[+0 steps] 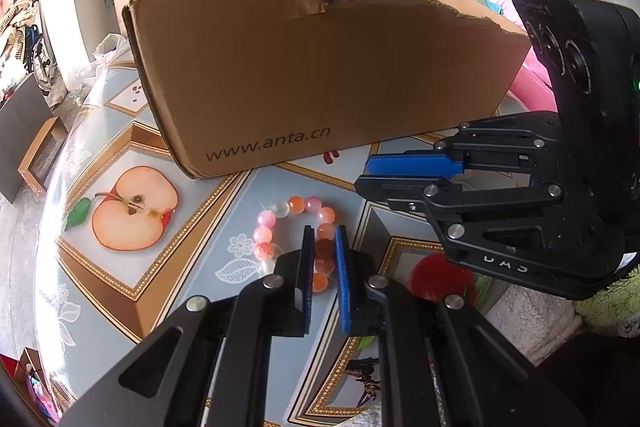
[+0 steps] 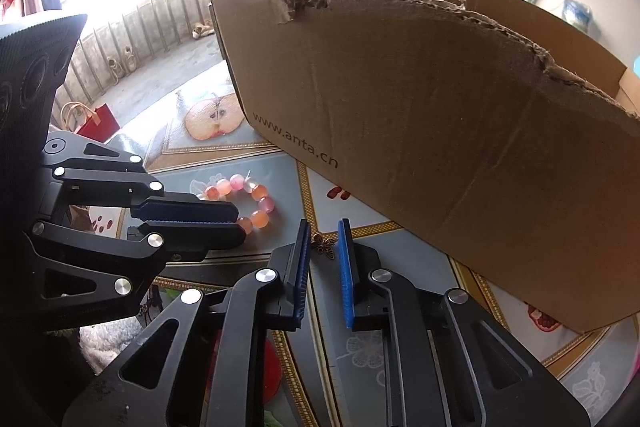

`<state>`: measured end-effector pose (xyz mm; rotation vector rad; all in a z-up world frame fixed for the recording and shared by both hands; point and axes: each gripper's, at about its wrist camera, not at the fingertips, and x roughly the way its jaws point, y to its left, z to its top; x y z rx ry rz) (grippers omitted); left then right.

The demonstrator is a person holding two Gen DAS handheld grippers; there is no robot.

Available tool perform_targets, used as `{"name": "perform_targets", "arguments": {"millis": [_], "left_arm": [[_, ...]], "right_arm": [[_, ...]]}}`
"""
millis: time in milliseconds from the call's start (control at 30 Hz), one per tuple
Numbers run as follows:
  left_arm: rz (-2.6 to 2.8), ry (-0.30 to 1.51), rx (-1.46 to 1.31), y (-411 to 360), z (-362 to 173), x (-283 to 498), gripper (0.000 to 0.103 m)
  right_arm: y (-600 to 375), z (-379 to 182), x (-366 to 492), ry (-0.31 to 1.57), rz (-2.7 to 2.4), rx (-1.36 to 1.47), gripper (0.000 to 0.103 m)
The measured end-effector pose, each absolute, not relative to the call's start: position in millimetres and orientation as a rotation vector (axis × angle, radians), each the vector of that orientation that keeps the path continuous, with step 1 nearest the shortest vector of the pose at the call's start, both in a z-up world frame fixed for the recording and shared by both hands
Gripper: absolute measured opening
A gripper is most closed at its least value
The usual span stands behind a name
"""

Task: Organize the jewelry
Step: 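Close the left gripper on the pink-orange bracelet while the right gripper closes on a small gold charm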

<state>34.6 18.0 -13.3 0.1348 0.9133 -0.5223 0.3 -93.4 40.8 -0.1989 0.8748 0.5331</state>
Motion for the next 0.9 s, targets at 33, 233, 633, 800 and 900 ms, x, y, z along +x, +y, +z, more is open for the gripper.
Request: {"name": "perform_targets", "arguments": {"millis": [33, 233, 633, 800, 900], "left_arm": [[-0.522, 0.914, 0.136, 17.6, -13.3, 34.7, 0.01], [-0.52, 0.913, 0.137, 17.4, -13.1, 34.2, 0.01], [-0.517, 0.911, 0.148, 14.9, -12.5, 34.0, 0.01], [-0.516, 0.911, 0.151, 13.3, -12.7, 34.3, 0.01], [-0.516, 0.91, 0.154, 11.9, -12.5, 34.4, 0.01]], "right_arm": [[-94.0, 41.6, -1.0, 0.874, 0.534, -0.203, 0.012], [-99.0, 43.0, -4.2, 0.871, 0.524, -0.203, 0.01], [-99.9, 38.8, 3.8, 0.903, 0.521, -0.141, 0.008], [-94.4, 38.8, 0.4, 0.886, 0.523, -0.177, 0.019], [-91.9, 37.6, -0.7, 0.888, 0.533, -0.191, 0.019]]}}
